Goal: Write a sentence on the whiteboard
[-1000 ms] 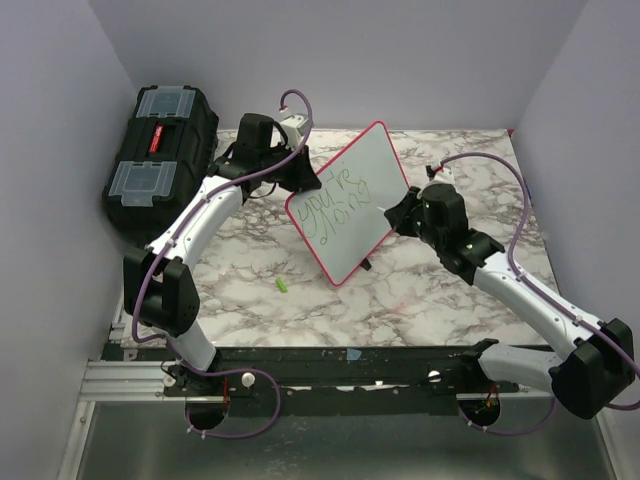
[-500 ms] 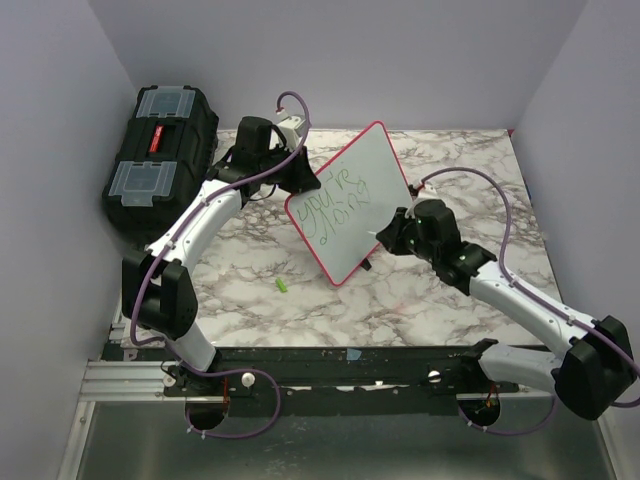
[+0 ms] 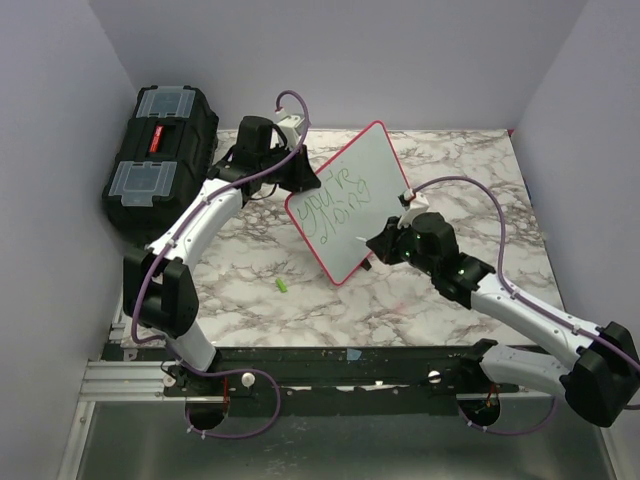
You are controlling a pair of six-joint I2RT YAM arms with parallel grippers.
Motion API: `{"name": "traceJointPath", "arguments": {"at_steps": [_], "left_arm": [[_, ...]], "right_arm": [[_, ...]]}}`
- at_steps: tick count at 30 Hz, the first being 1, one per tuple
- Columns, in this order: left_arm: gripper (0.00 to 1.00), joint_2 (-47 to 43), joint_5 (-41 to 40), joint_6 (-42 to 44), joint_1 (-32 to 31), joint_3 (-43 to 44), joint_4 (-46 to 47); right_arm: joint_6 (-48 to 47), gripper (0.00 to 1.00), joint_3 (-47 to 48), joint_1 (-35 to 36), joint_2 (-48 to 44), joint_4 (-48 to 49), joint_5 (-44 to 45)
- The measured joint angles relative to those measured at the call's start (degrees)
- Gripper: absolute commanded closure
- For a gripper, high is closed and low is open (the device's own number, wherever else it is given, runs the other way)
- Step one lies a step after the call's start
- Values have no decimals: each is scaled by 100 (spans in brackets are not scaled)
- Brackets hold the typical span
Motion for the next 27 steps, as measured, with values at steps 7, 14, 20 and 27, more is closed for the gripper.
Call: {"name": "traceJointPath", "arguments": {"at_steps": [7, 14, 20, 27], "left_arm": [[100, 280, -50, 17, -13, 374, -216], [100, 317, -157, 122, -26, 400, -225], [100, 284, -179, 109, -13, 234, -4], [100, 186, -179, 70, -9, 52, 208]], "right_arm": [[-35, 99, -175, 140, 76, 549, -269], [-81, 99, -282, 181, 350, 1088, -391], [-81, 99, -299, 219, 704, 1228, -417], [-81, 99, -299, 221, 756, 1300, -411]]}}
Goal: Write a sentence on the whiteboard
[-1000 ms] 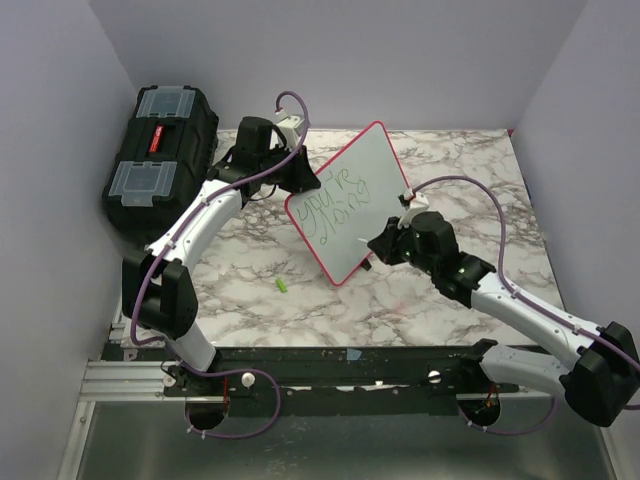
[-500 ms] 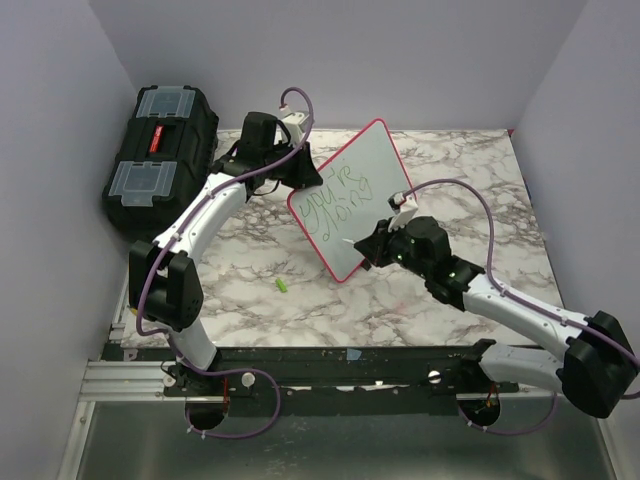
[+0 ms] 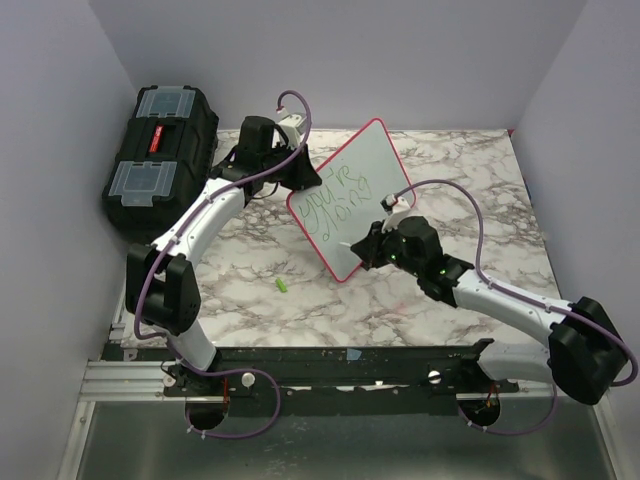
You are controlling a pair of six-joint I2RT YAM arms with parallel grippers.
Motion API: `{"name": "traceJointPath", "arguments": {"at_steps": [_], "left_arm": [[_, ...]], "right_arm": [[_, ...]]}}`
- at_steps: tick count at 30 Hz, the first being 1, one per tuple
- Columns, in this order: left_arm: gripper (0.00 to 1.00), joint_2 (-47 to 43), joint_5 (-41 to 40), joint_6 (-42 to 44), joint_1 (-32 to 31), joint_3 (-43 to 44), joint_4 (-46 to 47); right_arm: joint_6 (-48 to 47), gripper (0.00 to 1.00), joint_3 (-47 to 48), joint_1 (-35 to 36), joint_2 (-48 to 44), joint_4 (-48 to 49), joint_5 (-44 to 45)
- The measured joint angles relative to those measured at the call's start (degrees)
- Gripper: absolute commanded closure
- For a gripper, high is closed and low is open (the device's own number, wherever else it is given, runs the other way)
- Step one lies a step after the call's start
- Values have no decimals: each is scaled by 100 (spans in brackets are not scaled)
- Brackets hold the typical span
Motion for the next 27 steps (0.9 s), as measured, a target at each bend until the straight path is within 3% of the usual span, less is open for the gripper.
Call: {"name": "traceJointPath", "arguments": {"at_steps": [27], "left_arm": [[100, -118, -2, -90, 24, -286, 337]], "right_arm": [[-2, 99, 46, 264, 391, 96, 81]]}}
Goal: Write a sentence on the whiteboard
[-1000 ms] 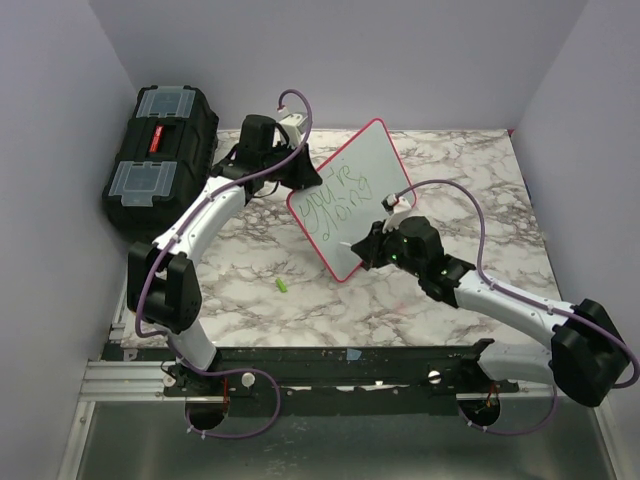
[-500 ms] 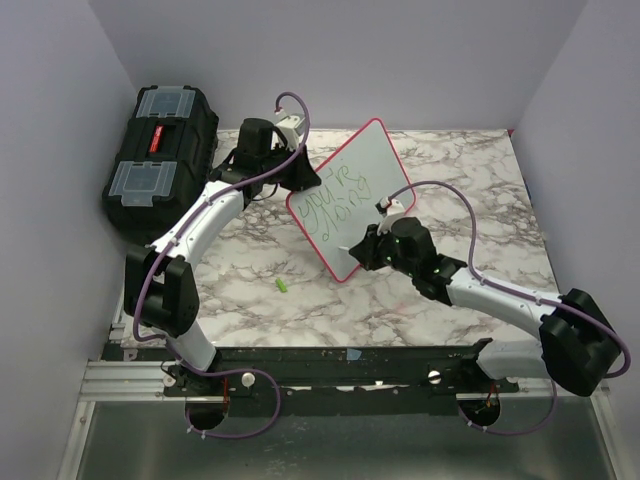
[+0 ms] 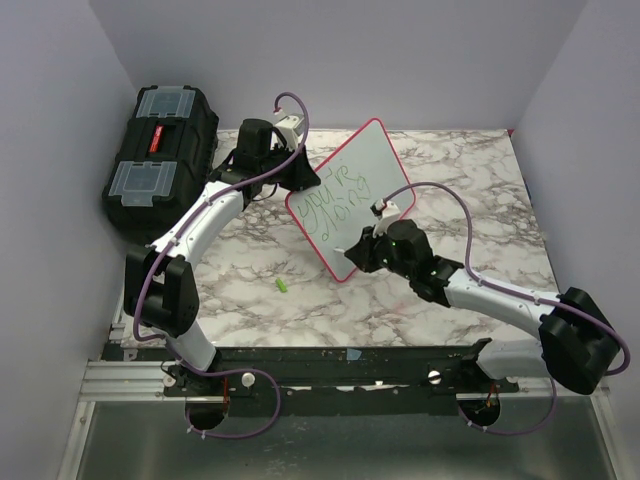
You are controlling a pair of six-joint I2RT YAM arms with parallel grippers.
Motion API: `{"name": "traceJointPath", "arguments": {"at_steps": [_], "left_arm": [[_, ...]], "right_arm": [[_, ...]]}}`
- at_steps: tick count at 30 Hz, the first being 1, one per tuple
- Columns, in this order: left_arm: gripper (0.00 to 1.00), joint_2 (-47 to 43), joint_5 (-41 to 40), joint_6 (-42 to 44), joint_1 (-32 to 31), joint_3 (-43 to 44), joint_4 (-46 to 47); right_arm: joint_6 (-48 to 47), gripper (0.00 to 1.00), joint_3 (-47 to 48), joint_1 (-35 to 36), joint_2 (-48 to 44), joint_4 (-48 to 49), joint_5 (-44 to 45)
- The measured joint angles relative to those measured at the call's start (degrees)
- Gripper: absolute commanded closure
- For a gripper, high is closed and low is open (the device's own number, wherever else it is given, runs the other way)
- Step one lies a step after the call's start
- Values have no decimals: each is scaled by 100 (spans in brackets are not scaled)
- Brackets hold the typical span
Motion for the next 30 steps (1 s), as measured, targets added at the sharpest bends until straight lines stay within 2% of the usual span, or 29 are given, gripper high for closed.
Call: {"name": "traceJointPath", "arguments": {"at_steps": [16, 30], "left_arm": [[100, -42, 2, -26, 15, -72, 68], [100, -48, 2, -42, 15, -76, 72]], "right_arm": [[2, 99, -162, 138, -70, -33, 57], [48, 99, -238, 170, -109, -214, 546]]}}
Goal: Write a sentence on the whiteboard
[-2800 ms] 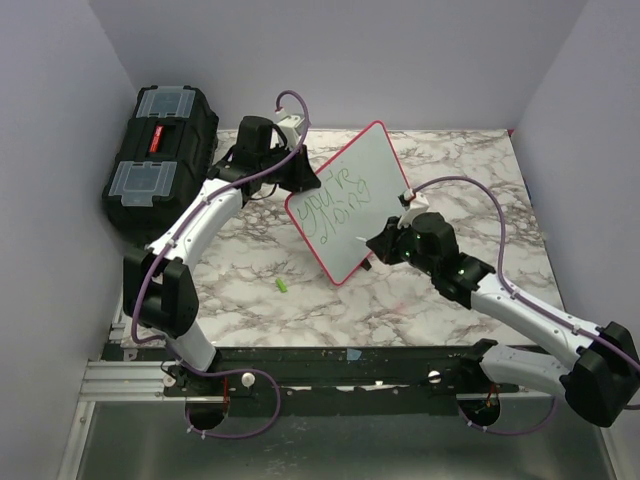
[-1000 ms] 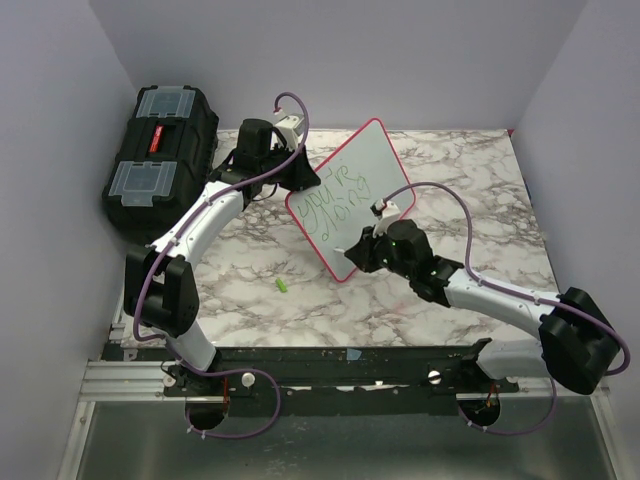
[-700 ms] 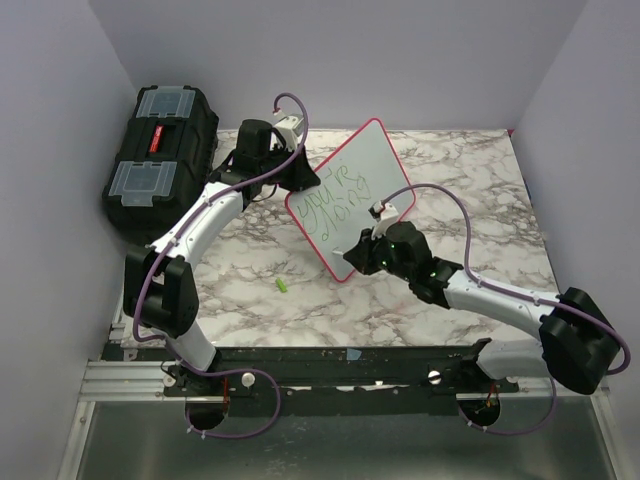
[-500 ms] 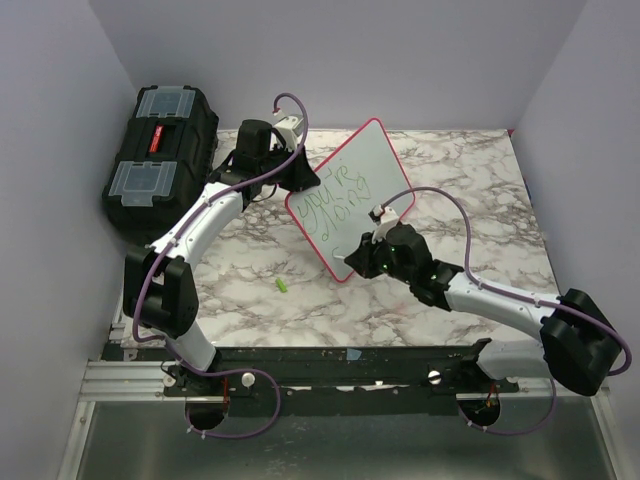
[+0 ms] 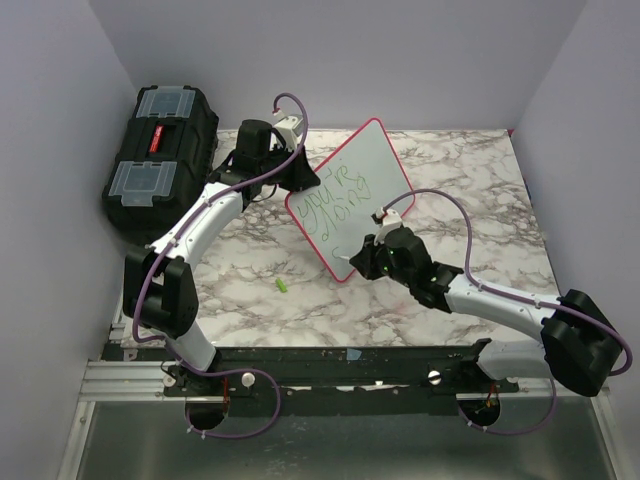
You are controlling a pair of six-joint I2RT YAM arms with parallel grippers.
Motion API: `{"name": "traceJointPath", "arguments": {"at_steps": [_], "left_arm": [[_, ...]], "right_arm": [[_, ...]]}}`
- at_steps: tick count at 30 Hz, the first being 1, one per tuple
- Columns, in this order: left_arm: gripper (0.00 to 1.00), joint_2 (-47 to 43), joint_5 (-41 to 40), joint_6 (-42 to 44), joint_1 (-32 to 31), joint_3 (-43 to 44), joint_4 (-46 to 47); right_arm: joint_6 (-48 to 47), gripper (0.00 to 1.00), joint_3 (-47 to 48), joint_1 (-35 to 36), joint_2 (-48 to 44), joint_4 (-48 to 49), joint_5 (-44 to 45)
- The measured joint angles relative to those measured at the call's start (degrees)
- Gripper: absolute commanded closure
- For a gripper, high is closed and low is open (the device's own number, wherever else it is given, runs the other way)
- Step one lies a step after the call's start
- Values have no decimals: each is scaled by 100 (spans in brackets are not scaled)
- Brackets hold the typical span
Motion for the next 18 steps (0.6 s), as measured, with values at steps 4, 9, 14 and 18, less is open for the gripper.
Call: {"name": "traceJointPath", "arguments": {"at_steps": [4, 9, 14, 18], "left_arm": [[100, -7, 0, 0, -2, 0, -2], [100, -35, -9, -2, -31, -11, 0], [100, -52, -42, -2, -61, -11, 0], [100, -68, -72, -2, -79, -15, -7]], "right_arm": [[2, 99, 31, 0, 2, -72, 188], [0, 99, 232, 0, 57, -216, 365], [0, 99, 372, 0, 87, -223, 396], [0, 99, 396, 0, 90, -216, 400]]}}
